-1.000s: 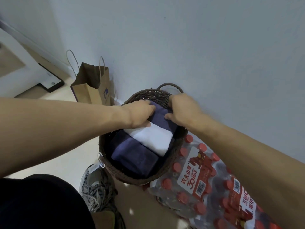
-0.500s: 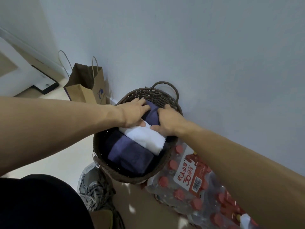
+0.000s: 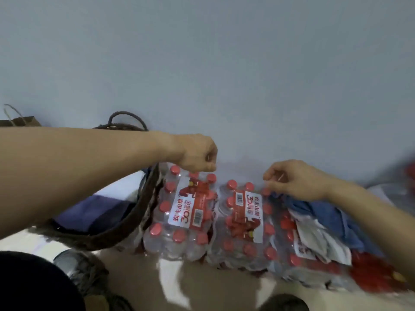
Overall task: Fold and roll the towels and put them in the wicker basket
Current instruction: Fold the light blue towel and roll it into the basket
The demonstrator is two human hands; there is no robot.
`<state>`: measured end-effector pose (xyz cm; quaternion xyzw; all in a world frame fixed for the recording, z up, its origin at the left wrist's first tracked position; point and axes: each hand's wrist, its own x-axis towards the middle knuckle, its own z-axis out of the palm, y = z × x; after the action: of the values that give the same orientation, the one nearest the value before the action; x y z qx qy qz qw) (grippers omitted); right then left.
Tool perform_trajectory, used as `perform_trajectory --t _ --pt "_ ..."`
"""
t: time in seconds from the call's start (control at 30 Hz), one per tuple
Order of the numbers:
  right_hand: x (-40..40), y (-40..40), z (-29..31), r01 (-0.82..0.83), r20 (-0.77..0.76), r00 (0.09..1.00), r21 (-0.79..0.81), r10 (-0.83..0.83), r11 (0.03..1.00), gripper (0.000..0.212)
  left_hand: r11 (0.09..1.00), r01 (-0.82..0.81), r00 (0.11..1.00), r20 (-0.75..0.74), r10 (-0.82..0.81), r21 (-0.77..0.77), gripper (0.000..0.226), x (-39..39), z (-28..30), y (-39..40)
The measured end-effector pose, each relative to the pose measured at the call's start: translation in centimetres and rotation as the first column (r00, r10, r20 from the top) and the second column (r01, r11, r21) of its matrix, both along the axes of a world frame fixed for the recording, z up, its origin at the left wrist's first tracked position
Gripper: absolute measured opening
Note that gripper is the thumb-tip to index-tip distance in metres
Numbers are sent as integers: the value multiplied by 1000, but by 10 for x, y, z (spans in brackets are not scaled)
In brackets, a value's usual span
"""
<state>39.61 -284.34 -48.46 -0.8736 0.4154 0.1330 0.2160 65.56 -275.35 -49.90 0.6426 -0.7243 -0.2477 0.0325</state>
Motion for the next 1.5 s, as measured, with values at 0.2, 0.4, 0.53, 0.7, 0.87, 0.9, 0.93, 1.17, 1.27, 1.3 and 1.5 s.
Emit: perform_trajectory --t 0.2,0.4,0.53,0.7,0.87,0.9,0.93,1.17,1.27,1.3,1.5 --pt "-134 -29 -6 331 -35 931 -346 -364 878 23 994 106 985 -136 -107 -12 24 -159 -22 -49" --pt "-191 -22 -61 408 -121 888 -235 -443 882 60 1000 -6 918 -395 17 29 53 -257 -83 -79" --pt "-191 -25 -74 443 -29 886 -242 -463 863 9 992 -85 836 -535 120 89 86 -285 -107 -83" --pt "-175 -29 -57 577 271 804 -141 -529 804 10 986 -121 683 -711 167 115 93 -294 -105 -78" --pt "-144 -17 -27 610 552 652 26 -520 792 6 967 -250 443 -884 153 42 71 -271 -65 -66" --pt "-136 -12 -21 612 597 602 82 -531 787 10 959 -283 435 -889 141 13 64 -262 -55 -62" --pt "-128 -7 -15 609 640 540 152 -547 778 14 952 -305 443 -887 133 -10 58 -252 -45 -58" --pt "-57 29 23 247 743 291 550 -603 798 30 970 -236 700 -702 129 -57 41 -146 41 -30" --pt "-32 40 31 128 752 386 529 -534 839 29 971 -225 813 -566 138 -87 39 -108 59 -13" --pt "-25 42 31 104 755 435 498 -490 861 30 969 -231 820 -553 146 -87 38 -98 59 -6" --pt "13 48 -1 122 530 814 243 -237 962 60 947 -316 743 -607 282 53 27 -55 25 28"
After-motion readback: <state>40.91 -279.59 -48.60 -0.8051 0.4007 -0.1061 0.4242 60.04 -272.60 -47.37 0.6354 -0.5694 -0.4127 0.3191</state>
